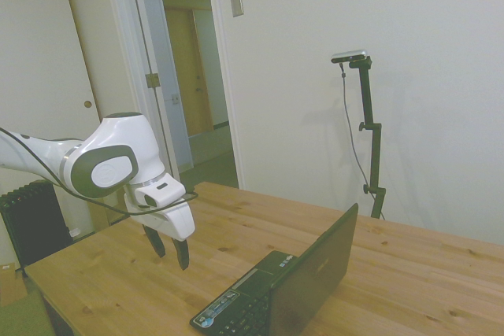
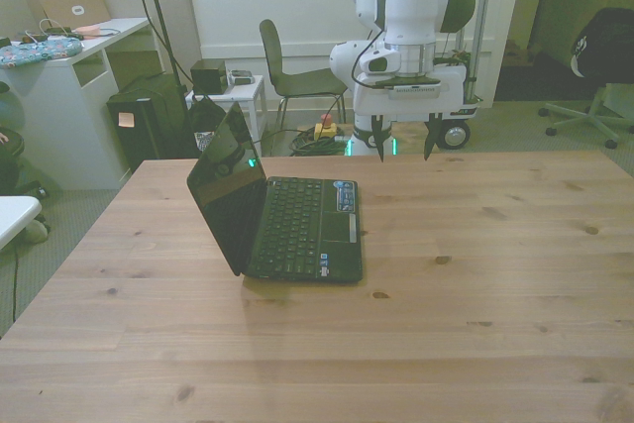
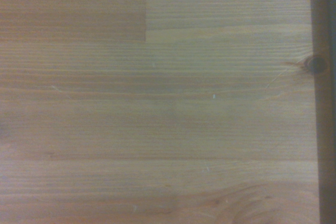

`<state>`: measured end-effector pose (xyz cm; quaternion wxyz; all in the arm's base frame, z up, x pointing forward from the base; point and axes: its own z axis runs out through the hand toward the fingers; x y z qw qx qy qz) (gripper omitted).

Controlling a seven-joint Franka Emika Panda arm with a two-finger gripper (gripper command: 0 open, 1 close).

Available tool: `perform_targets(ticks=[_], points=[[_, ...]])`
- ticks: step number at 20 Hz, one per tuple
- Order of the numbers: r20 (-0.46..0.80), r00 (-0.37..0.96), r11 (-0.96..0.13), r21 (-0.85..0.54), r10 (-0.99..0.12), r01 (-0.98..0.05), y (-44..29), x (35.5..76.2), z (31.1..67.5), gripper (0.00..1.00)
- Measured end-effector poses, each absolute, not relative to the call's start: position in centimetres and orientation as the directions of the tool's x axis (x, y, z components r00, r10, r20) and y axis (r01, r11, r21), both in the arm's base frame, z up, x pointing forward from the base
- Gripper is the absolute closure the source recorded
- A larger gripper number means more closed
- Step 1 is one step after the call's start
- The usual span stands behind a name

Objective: Close the laptop

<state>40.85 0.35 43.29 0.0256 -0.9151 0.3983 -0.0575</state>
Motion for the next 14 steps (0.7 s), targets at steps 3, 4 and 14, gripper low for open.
perform_targets(ticks=[3,4,14], points=[[0.078,0.679,-0.684,-0.096,-0.73,-0.723,0.3,41.0,43.6,0.0],[0.077,0.675,-0.679,-0.097,-0.734,-0.727,-0.1,41.3,44.4,0.0],[0.16,0.52,-0.537,-0.085,-0.839,-0.839,-10.8,45.3,57.9,0.0]])
